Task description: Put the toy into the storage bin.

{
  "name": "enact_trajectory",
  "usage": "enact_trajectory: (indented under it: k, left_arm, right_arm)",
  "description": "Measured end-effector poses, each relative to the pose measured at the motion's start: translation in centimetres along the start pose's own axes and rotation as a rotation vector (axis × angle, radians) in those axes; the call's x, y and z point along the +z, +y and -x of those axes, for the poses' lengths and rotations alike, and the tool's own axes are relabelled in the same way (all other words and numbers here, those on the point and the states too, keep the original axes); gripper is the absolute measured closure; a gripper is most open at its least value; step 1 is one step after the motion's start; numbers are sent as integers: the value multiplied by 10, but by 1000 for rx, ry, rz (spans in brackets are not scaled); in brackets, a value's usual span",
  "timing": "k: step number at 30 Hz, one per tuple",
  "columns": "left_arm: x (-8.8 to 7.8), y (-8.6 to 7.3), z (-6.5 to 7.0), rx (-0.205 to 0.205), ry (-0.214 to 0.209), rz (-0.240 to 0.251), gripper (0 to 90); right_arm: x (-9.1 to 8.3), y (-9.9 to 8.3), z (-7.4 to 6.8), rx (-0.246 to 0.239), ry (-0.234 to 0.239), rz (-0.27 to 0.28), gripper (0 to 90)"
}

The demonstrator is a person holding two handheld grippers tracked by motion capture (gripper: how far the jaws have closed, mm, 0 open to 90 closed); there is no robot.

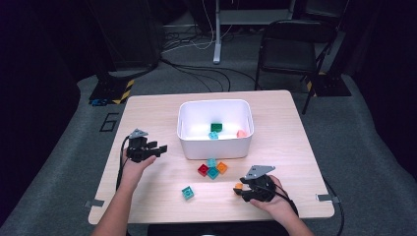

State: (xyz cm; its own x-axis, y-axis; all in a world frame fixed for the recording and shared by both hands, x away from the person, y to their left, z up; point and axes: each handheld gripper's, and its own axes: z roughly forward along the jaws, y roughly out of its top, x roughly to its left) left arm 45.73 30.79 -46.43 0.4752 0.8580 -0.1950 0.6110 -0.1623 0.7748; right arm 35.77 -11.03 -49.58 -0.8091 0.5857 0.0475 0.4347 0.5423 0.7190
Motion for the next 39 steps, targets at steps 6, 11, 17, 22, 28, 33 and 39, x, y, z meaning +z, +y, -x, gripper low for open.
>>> enact_trajectory:
  k: [6,11,17,22,28,33,39]
  left_arm:
    - [-2,-1,-1,-2,4,-3,429]
    - [-4,-3,-2,-4,6,-1,429]
    - [-5,-5,-1,-5,13,-4,429]
    - [-7,-7,-1,-5,21,2,429]
    - [-10,-11,-2,-13,34,0,429]
    - [-15,-12,-5,-17,37,0,429]
    - [-16,-13,-5,-21,41,5,429]
  right_arm:
    - [7,-1,4,9,-18,-24,551]
    - [9,2,6,28,-24,-25,562]
    - [7,7,5,32,-21,-11,564]
    - [5,14,4,25,-15,7,564]
    - [-2,28,2,23,0,29,566]
    - [-11,43,3,34,-2,53,567]
    - [-25,63,8,51,-2,96,567]
